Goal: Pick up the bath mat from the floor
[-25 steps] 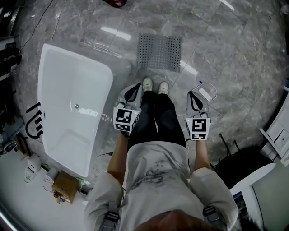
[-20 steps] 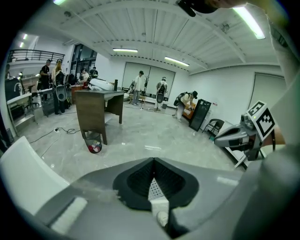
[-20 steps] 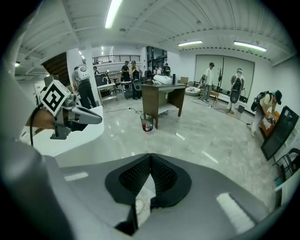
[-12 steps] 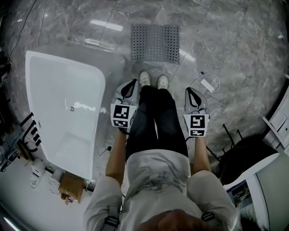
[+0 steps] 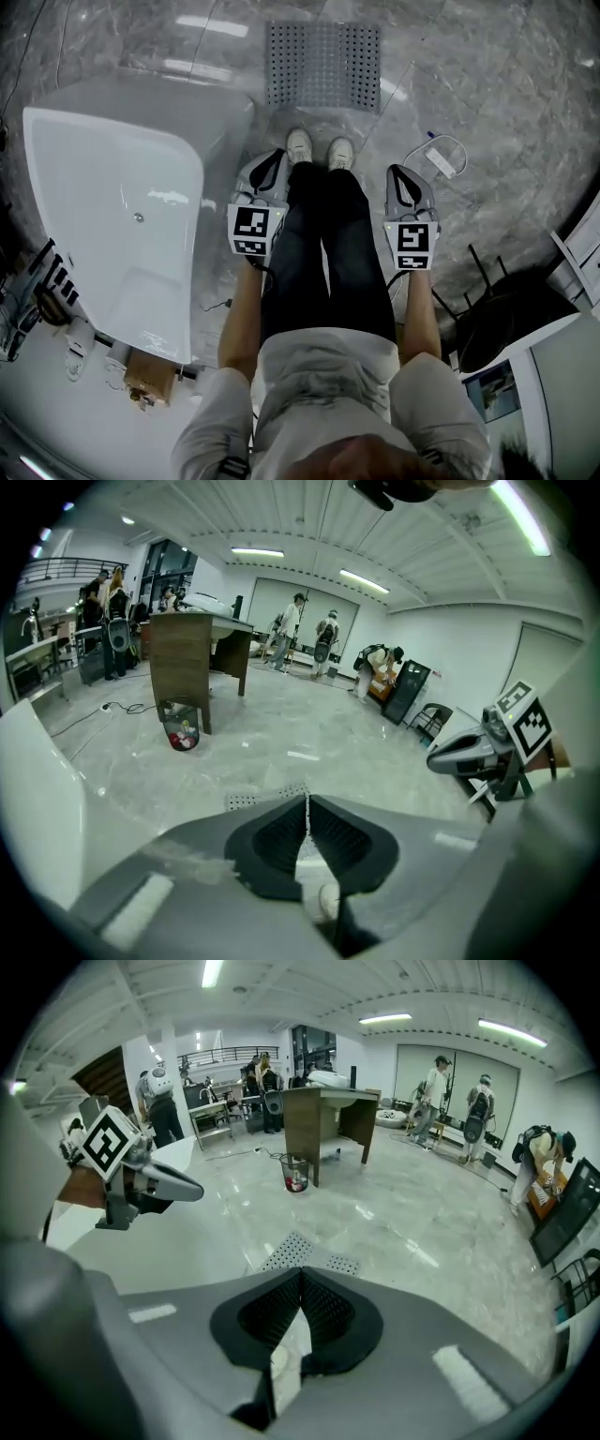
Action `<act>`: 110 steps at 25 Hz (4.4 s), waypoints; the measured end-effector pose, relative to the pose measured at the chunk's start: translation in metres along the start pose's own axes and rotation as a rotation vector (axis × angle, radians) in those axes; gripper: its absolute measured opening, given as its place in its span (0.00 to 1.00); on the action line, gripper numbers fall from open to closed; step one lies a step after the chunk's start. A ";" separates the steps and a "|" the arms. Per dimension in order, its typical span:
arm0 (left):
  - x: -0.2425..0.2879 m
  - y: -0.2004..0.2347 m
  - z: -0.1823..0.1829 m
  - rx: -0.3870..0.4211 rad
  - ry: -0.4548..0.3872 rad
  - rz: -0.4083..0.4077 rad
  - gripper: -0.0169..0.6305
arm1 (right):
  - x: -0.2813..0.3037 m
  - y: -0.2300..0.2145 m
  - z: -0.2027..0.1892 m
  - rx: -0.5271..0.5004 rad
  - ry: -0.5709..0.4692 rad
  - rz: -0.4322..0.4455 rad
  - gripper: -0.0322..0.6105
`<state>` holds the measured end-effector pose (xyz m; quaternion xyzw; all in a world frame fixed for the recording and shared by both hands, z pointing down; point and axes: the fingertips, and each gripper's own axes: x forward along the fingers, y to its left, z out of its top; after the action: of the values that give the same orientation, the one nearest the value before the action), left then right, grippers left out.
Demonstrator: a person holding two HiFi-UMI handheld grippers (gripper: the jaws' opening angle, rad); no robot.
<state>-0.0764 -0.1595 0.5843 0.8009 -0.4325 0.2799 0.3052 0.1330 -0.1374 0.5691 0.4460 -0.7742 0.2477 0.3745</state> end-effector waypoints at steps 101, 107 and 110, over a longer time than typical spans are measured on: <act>0.367 0.226 -0.351 -0.182 0.430 0.125 0.50 | 0.436 -0.118 -0.321 0.202 0.364 -0.081 0.53; 0.372 0.228 -0.355 -0.156 0.453 0.109 0.50 | 0.441 -0.118 -0.325 0.221 0.359 -0.054 0.51; 0.372 0.231 -0.356 -0.158 0.457 0.115 0.46 | 0.441 -0.117 -0.325 0.220 0.364 -0.051 0.47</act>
<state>-0.1670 -0.1947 1.1400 0.6646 -0.4178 0.4359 0.4402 0.2101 -0.1833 1.1220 0.4516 -0.6507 0.3976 0.4632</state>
